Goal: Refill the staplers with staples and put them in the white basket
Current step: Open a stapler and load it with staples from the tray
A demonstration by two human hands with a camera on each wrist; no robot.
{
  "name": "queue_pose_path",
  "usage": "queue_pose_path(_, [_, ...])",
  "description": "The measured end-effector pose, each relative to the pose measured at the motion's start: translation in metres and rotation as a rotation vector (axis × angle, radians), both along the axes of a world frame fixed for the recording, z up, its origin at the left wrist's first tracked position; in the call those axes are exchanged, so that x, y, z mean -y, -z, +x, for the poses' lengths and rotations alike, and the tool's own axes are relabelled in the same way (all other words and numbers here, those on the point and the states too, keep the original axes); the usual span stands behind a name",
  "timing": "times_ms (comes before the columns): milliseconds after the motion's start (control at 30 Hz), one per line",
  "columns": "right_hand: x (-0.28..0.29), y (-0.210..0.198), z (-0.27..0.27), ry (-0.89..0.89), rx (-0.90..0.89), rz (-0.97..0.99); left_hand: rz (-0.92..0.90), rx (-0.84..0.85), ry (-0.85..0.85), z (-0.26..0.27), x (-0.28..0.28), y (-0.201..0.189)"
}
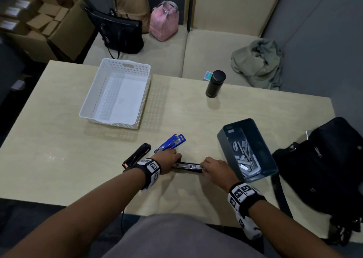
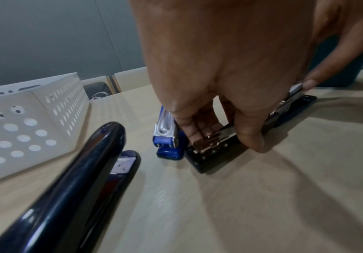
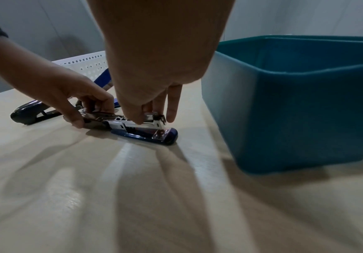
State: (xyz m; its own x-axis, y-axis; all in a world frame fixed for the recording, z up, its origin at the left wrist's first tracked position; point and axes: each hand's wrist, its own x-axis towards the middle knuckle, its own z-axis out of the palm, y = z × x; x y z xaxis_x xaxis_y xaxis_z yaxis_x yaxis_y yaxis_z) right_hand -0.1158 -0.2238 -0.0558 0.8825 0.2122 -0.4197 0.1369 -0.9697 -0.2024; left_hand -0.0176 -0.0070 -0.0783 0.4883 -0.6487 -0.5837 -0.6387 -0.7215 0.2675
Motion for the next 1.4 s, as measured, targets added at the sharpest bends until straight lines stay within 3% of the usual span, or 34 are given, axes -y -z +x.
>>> queue_pose_path(367, [0.013,0.0,0.0,-0.029,0.004,0.099,0.003,0.014,-0.032,-0.001,0.005,0.0])
queue_pose_path(567, [0.007,-0.001,0.004,-0.003,-0.041,0.052,-0.002,0.009,-0.034,-0.003,0.004,-0.004])
queue_pose_path(933, [0.014,0.003,-0.008,0.103,-0.027,0.069,0.087,0.164,0.074,-0.019,-0.009,-0.013])
queue_pose_path(1067, [0.021,-0.001,-0.014,0.199,-0.095,0.158,-0.03,0.123,0.08,-0.011,-0.015,-0.032])
queue_pose_path(1233, [0.011,-0.007,-0.014,0.279,-0.127,0.23,-0.208,0.155,0.101,-0.008,0.012,-0.07])
queue_pose_path(1400, [0.003,-0.005,-0.016,0.262,-0.104,0.231,-0.121,0.157,0.165,-0.037,0.055,-0.055])
